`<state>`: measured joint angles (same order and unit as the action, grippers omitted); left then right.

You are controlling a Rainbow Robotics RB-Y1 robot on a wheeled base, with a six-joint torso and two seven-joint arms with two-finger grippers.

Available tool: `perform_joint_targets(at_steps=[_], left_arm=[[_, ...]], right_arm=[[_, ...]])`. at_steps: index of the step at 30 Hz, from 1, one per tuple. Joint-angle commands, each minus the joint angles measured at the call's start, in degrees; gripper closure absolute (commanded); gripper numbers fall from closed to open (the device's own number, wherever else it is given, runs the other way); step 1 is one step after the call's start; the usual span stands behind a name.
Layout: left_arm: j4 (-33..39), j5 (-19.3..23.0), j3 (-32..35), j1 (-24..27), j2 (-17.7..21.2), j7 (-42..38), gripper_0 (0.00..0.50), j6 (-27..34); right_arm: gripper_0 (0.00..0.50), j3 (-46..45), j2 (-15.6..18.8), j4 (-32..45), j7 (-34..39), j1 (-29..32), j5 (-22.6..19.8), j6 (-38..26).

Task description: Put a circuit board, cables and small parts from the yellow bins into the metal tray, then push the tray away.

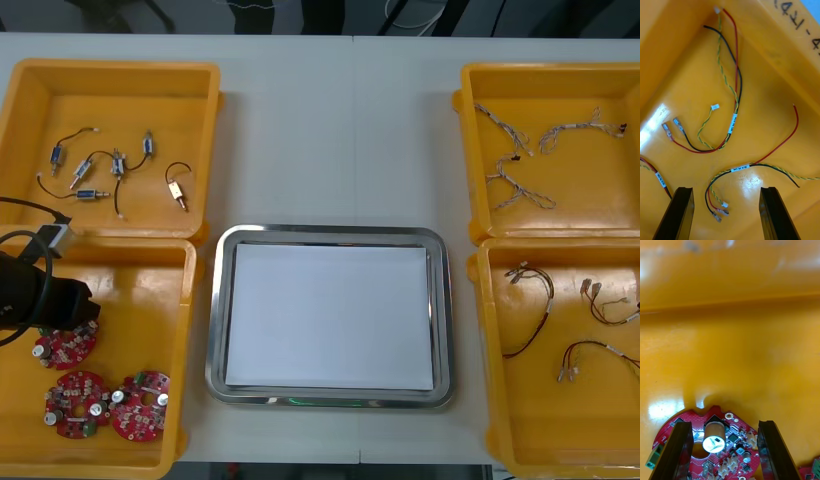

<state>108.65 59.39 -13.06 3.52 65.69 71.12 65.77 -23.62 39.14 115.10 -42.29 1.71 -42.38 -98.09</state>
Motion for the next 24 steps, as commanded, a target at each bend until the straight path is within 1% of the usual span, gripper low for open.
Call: perform_joint_targets(at_steps=[1, 5, 8, 10, 13, 14, 16, 19, 21, 24], left_arm=[[3.32, 0.46, 2.51, 2.98, -0.83, -7.39, 0.000, 5.59], [4.90, 1.08, 5.59, 3.24, -0.83, -8.45, 0.000, 10.16], [5.69, 1.87, 8.66, 3.24, -1.00, -9.24, 0.000, 13.77], [5.87, 2.39, 11.47, 3.16, -1.62, -9.77, 0.000, 16.49], [5.78, 3.01, 15.52, 3.07, -2.59, -10.65, 0.000, 20.36], [5.78, 3.10, 16.40, 2.98, -2.76, -10.73, 0.000, 20.98], [5.69, 3.19, 19.56, 2.80, -3.55, -12.84, 0.000, 24.23], [5.69, 2.31, 22.90, 2.72, -4.78, -16.18, 0.000, 27.83], [5.52, 1.69, 24.66, 2.63, -5.40, -18.29, 0.000, 29.15], [5.52, 0.72, 27.03, 1.57, -6.63, -22.07, 0.000, 29.15]], right_arm=[[0.000, 0.15, -1.70, -1.46, 2.65, -1.09, 1.52, -0.26], [0.000, 0.06, -3.55, -1.90, 3.53, -1.09, 2.48, 0.09], [0.000, 0.06, -5.66, -1.99, 4.23, -1.09, 4.06, 0.18], [0.000, 0.59, -7.33, -1.99, 4.58, -1.09, 6.61, 0.53], [0.000, 1.29, -8.82, -1.99, 5.20, -1.09, 9.34, 1.59], [0.000, 1.47, -8.91, -1.99, 5.29, -1.09, 9.69, 1.67], [0.000, 1.99, -9.61, -2.16, 5.81, -1.00, 11.27, 1.76], [0.000, 2.26, -10.40, -3.04, 6.52, -0.92, 11.62, 2.55], [0.000, 2.35, -10.93, -3.75, 6.78, -0.92, 11.62, 3.43], [0.000, 2.43, -11.72, -4.62, 7.13, -0.92, 11.89, 4.66]])
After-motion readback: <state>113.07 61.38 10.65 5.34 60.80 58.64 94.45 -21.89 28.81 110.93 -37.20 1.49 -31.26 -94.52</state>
